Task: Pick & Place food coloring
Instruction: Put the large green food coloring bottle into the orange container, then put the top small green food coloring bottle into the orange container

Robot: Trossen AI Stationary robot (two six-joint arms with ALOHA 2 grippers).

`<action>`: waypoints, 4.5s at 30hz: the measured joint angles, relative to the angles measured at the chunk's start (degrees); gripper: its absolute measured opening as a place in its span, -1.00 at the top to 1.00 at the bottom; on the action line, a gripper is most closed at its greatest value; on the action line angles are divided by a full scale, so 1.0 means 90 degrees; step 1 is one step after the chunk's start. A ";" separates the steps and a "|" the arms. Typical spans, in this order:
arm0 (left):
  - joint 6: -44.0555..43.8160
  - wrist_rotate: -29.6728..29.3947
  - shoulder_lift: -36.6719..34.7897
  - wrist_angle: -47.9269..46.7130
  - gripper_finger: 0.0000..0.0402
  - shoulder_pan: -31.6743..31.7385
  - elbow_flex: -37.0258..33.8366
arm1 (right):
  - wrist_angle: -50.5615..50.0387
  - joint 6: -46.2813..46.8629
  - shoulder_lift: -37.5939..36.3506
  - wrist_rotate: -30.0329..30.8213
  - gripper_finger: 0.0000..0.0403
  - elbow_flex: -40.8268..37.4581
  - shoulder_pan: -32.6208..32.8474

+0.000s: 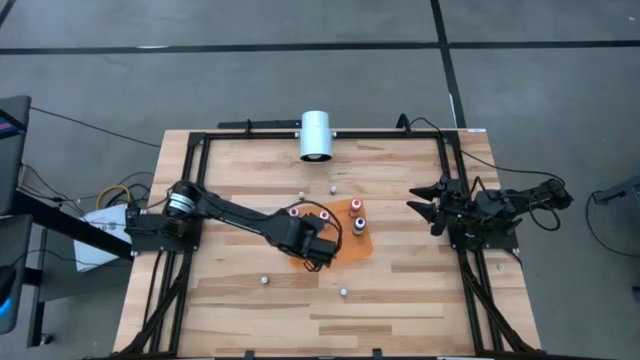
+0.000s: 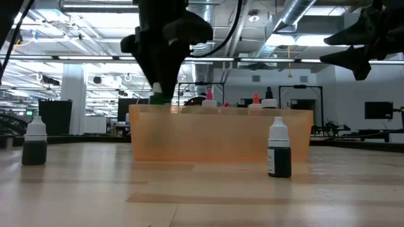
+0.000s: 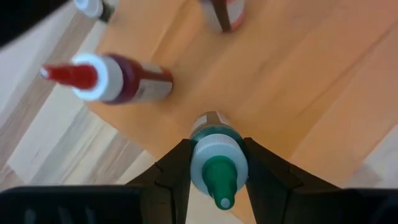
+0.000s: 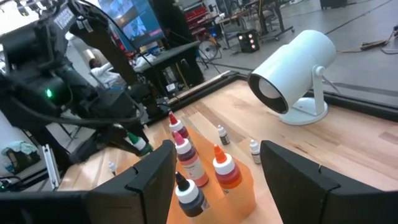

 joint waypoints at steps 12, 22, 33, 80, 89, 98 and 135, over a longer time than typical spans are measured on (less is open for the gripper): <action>-0.0262 -0.0298 0.0153 -0.0165 0.40 -0.0120 0.0000 | -0.0035 0.0002 -0.0002 0.0000 -0.10 0.0000 0.0000; -0.0407 -0.0404 0.0153 -0.0148 0.27 -0.0120 0.0000 | -0.0035 0.0002 -0.0002 0.0000 -0.10 0.0000 -0.0002; -0.0432 -0.0416 0.0151 -0.0152 0.26 -0.0117 0.0000 | -0.0035 0.0002 -0.0002 0.0000 -0.10 0.0000 0.0000; -0.0151 -0.1157 0.0141 -0.1912 0.26 -0.0105 0.0989 | -0.0033 0.0005 -0.0002 0.0000 -0.10 0.0000 -0.0002; 0.0733 -0.1115 0.0048 -0.2108 0.26 -0.0125 0.2872 | -0.0035 0.0005 -0.0002 0.0000 -0.10 0.0000 0.0000; 0.0589 -0.1456 -0.0367 -0.2101 0.26 -0.0357 0.3443 | -0.0060 0.0005 -0.0002 -0.0010 -0.10 0.0000 -0.0002; 0.2590 -0.1458 -0.0464 -0.2092 0.26 0.1317 0.3337 | -0.0036 0.0003 -0.0001 -0.0019 -0.10 0.0000 -0.0001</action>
